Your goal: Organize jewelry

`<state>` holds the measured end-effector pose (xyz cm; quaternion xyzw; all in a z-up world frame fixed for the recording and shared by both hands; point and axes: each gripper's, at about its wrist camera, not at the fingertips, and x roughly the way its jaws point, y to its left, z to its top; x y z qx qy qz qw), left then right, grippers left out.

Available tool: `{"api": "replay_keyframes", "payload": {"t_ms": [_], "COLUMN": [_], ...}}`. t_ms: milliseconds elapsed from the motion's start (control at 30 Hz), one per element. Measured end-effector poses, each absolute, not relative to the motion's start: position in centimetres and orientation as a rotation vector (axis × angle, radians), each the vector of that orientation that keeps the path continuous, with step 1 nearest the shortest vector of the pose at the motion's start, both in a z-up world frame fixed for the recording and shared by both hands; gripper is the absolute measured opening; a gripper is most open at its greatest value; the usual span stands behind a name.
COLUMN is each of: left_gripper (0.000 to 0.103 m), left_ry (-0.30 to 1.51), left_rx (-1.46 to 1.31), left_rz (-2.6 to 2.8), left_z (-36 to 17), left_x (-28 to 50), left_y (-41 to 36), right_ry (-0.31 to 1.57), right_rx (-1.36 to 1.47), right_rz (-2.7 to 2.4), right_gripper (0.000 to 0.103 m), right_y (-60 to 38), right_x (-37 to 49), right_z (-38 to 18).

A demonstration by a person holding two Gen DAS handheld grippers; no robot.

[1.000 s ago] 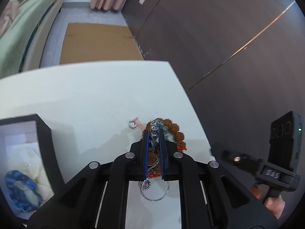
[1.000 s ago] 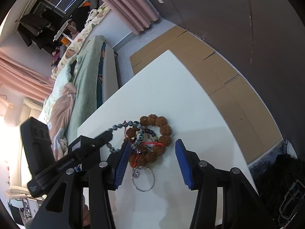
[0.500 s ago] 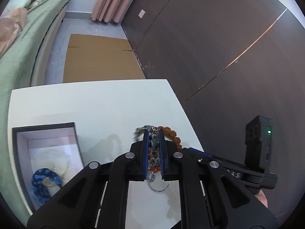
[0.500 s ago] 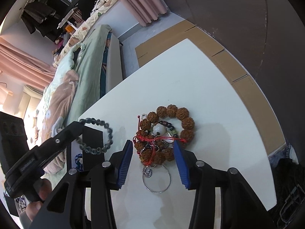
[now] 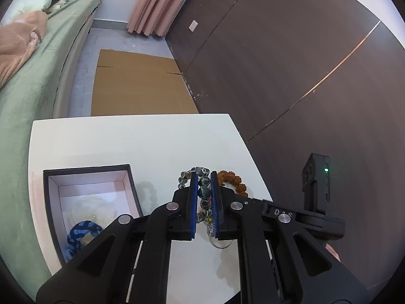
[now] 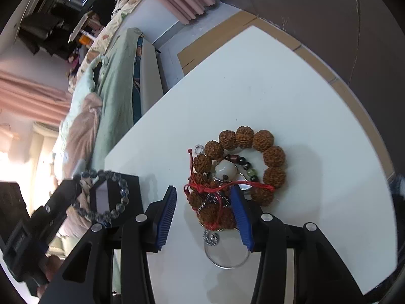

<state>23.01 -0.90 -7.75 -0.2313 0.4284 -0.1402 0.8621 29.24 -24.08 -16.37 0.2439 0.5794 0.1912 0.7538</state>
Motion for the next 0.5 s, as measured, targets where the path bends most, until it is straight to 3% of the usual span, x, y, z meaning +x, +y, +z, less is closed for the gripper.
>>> {"api": "replay_keyframes", "payload": {"t_ms": [133,300,500], "left_gripper": [0.01,0.01,0.01], "left_ry": [0.893,0.885,0.869], "left_rx": [-0.489,-0.491,-0.491], "left_rz": [-0.29,-0.281,-0.269], "left_z": [-7.6,-7.2,-6.5], "left_x": [22.9,22.6,21.6], "left_y": [-0.3,0.7,1.7], "right_ry": [1.253,1.238,1.194], "right_rx": [0.57,0.589,0.568], "right_rz": [0.383,0.333,0.343], "right_gripper": [0.045,0.013,0.007], "right_y": [-24.1,-24.7,-24.6], "right_x": [29.7,29.8,29.1], "right_z": [-16.8,-16.7,-14.8]}}
